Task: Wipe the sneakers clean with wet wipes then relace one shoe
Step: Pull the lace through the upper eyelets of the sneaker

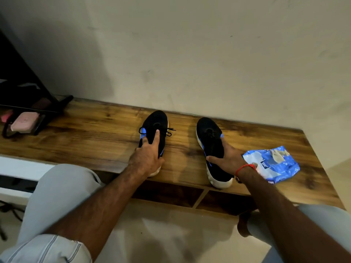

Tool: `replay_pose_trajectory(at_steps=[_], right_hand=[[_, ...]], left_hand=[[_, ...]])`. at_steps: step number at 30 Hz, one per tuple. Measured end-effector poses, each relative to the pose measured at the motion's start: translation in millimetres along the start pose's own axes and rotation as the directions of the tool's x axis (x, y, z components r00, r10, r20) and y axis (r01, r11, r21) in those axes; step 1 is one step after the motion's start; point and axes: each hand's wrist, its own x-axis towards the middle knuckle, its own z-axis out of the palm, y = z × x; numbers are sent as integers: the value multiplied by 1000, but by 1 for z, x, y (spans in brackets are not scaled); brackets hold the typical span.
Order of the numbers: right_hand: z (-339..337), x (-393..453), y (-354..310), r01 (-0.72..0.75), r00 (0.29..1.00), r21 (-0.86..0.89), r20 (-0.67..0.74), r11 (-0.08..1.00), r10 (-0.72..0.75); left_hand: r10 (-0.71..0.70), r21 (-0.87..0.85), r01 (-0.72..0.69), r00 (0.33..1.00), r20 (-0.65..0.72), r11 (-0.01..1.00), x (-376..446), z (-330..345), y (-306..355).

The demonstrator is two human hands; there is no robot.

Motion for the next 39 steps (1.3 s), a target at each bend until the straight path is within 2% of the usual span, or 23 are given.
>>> replay_pose_trajectory(at_steps=[5,11,16,18,21,24,27,30,34,37,39], right_hand=[[19,-11,-16,0,1000,11,31,1000,0],[49,-20,-32,45,999,-28,31,999,-45],[41,-19,-39,43,993,72,111,996,-51],[25,-17,-41,43,993,48,109,998,-48],[-6,-8,-38,78,994,-57,86,995,-73],[-24,1,-30,129,986,-131,121,983,-113],[-23,10,-28,194,973,-97,143,976,-180],[-12,19,-33,253,956,-68,171,965,-238],[-2,24,-31,280,953,-9,124,960,-277],[0,30,-24,245,966,43,70,969,-247],[2,36,-24,205,976,64,68,977,-209]], left_hand=[[-68,-6,68,997,27,998,-2,-12,-24],[-59,-14,60,998,34,998,-14,-15,-34],[-92,-53,93,996,14,994,-18,-22,-34],[-41,-62,38,997,-60,997,-21,-32,-23],[165,-20,-174,962,-218,985,-25,-45,2],[337,-78,-360,916,-219,930,-17,-46,33],[370,-275,-381,924,-93,883,-4,-42,56],[412,-297,-388,911,21,873,9,-34,69],[371,-387,-360,927,-48,849,20,-21,74],[411,-435,-405,908,-85,804,23,-13,70],[393,-495,-384,915,-92,779,25,-14,67]])
